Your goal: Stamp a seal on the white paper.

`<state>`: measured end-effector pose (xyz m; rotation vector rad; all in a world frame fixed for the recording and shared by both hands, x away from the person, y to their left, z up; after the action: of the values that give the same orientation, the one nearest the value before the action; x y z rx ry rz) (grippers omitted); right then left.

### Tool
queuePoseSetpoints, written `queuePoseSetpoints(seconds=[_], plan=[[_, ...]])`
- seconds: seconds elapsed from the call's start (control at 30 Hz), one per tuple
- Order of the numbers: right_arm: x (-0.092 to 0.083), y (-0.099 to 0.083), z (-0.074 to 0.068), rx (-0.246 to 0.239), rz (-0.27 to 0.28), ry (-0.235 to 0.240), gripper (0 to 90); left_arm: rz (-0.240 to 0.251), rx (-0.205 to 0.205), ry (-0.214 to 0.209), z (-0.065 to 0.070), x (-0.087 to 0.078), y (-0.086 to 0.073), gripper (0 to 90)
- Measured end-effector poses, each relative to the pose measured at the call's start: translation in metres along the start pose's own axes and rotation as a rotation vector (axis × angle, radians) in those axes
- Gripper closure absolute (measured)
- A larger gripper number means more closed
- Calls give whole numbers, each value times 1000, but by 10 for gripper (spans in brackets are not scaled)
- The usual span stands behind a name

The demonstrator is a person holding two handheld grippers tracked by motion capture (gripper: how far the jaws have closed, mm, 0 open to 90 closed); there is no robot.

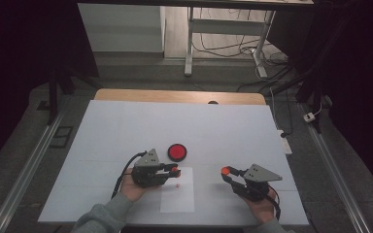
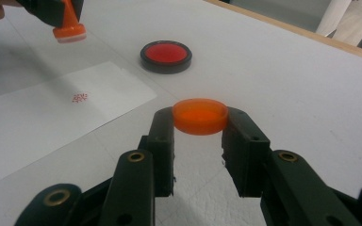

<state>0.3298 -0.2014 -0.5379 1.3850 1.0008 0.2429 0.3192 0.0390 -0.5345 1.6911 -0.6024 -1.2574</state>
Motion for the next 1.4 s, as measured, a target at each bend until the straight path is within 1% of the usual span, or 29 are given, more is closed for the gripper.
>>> queuePoseSetpoints(seconds=[0.13,0.23,0.33,0.4,0.57,0.8,1.0,1.23,1.4], plan=[[1,0,0,-2,-2,1,650,29,-31,-9,-3,-5,3,724],[1,0,1,0,0,4,650,43,-36,-1,-6,-10,8,724],[1,-1,0,-3,-2,5,650,63,-48,3,-9,-17,12,724],[2,-1,0,-4,-3,-3,650,79,-60,2,-11,-21,16,723],[3,-1,0,-9,-3,6,650,103,-73,11,-15,-30,23,723],[2,-1,0,-7,-2,7,650,108,-76,19,-17,-36,26,723],[3,-1,0,-5,-4,6,650,102,-71,18,-18,-36,26,723],[3,0,0,-8,0,6,650,86,-48,14,-16,-36,28,723],[4,0,0,-9,0,7,650,83,-47,10,-15,-36,28,723]])
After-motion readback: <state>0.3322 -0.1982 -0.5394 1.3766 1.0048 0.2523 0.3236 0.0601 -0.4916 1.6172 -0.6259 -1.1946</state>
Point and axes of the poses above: each handheld gripper's, and its own axes: x roughly forward along the jaws, y roughly out of its top, z roughly to its right, the point moved 8 cm from there along x, roughly forward along the jaws, and after that the axes turned 14 degrees about x, right-handed, at the moved point
